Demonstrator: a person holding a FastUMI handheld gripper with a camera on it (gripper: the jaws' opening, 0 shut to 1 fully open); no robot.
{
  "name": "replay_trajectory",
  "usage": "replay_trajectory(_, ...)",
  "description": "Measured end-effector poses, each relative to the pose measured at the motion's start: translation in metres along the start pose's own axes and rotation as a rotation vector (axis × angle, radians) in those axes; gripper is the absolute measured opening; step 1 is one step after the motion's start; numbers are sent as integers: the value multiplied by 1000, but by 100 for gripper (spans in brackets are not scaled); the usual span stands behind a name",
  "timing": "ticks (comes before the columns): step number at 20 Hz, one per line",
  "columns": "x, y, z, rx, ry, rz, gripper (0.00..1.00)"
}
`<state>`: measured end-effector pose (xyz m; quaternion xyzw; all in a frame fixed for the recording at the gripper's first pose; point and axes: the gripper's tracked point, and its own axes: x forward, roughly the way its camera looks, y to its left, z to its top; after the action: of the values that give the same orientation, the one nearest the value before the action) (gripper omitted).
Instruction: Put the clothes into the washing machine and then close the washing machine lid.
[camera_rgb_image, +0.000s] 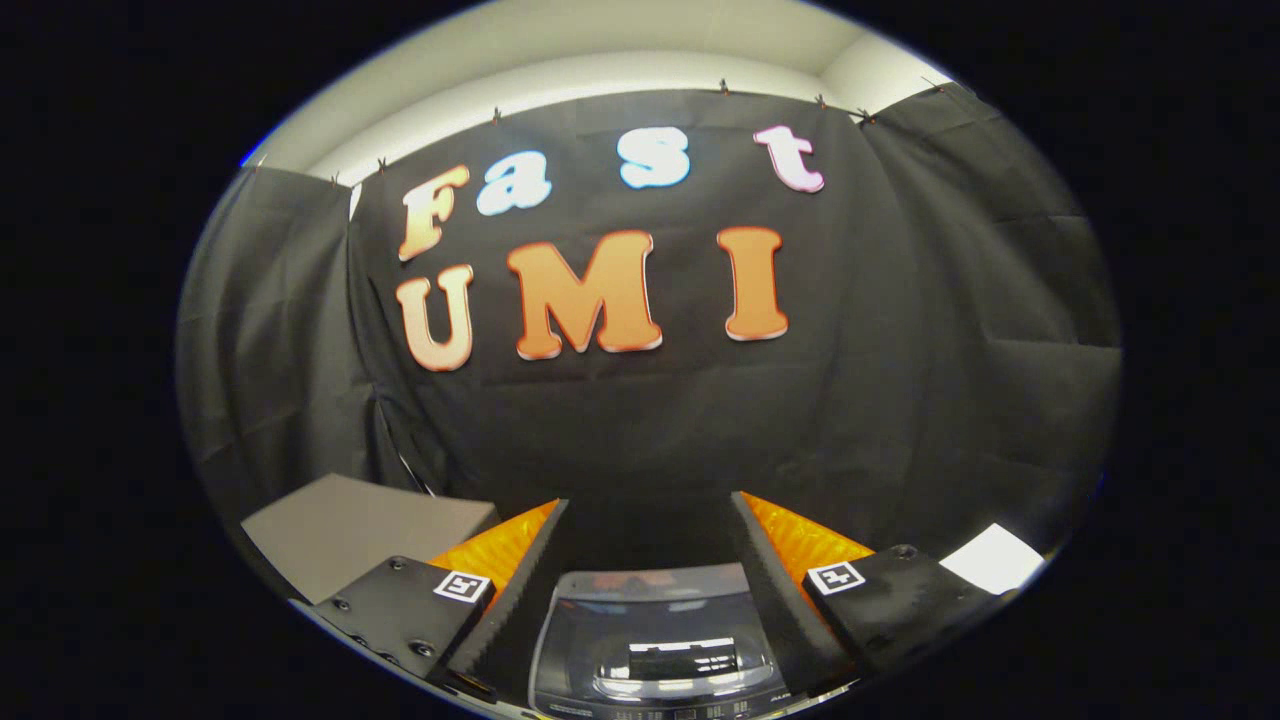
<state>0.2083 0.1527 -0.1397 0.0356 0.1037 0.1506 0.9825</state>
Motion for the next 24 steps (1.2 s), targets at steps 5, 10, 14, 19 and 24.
replay_trajectory(5, -27, 1, 60, 29, -94, 24, 99)
replay_trajectory(10, -53, 4, 92, -53, -134, 27, 99)
replay_trajectory(14, -69, 23, 101, -111, -143, 34, 98)
replay_trajectory(19, -77, 32, 102, -79, -155, 62, 98)
replay_trajectory(24, -79, 13, 106, -60, -162, 28, 98)
